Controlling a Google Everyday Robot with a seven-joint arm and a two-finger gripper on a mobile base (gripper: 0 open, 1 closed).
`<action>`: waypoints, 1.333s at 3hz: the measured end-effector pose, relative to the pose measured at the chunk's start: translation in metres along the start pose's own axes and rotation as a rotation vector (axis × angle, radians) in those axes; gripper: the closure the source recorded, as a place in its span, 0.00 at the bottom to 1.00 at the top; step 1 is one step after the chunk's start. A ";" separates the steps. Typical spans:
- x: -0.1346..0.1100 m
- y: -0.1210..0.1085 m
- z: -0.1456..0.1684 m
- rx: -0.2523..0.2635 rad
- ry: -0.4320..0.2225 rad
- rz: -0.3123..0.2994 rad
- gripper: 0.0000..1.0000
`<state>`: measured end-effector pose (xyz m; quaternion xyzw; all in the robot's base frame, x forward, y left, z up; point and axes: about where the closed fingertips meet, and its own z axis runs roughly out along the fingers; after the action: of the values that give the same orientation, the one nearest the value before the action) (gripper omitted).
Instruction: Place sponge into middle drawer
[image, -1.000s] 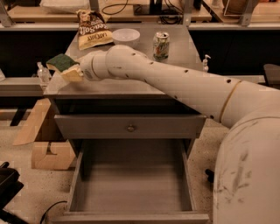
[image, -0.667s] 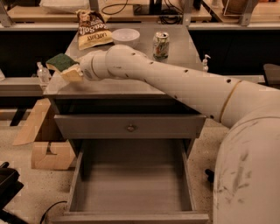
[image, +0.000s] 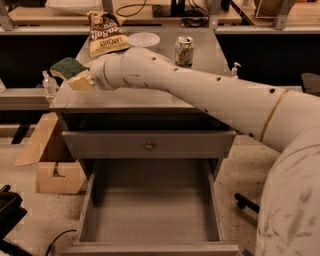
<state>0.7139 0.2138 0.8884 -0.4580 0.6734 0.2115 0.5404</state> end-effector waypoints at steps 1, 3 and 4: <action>-0.003 0.006 -0.017 0.019 0.030 -0.025 1.00; 0.026 0.019 -0.091 -0.001 0.067 0.054 1.00; 0.038 0.053 -0.137 -0.086 0.083 0.062 1.00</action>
Offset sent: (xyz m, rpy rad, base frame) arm -0.0674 -0.1109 0.0085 -0.0468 0.0503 -0.1161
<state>0.5965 0.1183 0.8871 -0.4681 0.6994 0.2378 0.4849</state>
